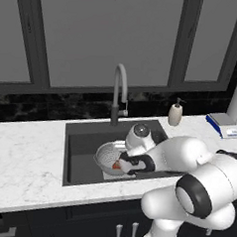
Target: Put the colander in the sink, put the orange, kiwi in the colander, and turn on the sink faucet and pour water over the colander.
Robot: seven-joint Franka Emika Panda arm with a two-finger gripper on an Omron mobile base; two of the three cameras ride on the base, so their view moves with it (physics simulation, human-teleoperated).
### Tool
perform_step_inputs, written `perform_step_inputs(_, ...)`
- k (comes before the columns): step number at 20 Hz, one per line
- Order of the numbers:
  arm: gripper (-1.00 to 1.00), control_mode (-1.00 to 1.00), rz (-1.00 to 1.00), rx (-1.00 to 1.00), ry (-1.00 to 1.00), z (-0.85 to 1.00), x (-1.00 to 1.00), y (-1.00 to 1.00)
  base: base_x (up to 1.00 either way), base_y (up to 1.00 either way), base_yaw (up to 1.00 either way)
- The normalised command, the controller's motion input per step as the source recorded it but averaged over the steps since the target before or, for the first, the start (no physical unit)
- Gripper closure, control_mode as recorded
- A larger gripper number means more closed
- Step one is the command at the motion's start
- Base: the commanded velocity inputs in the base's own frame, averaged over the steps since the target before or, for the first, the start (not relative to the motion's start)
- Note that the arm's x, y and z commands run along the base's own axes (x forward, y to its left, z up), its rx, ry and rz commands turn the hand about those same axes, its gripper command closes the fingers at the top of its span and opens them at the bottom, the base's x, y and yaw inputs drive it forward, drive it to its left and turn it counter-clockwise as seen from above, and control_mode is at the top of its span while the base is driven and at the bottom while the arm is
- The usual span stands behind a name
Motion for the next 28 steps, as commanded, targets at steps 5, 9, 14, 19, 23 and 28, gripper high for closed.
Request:
perform_step_inputs(5,-1.0,-1.0,0.08,0.05,-0.09,0.84,-0.13,-0.34,0.0,0.0,0.0)
perform_step_inputs(9,-1.0,-1.0,0.09,0.02,-0.12,0.74,-0.1,-0.26,0.0,0.0,0.0)
perform_step_inputs(14,-1.0,-1.0,0.03,0.0,-0.29,0.33,-0.13,-0.2,0.0,0.0,0.0)
perform_step_inputs(19,-1.0,-1.0,0.06,0.0,-0.44,0.09,0.0,-0.03,0.0,0.0,0.0)
perform_step_inputs(23,-1.0,-1.0,0.02,0.0,-0.42,0.0,0.0,-0.2,0.0,0.0,0.0)
perform_step_inputs(28,-1.0,-1.0,0.0,0.01,-0.29,0.08,0.06,-0.02,0.0,0.0,0.0)
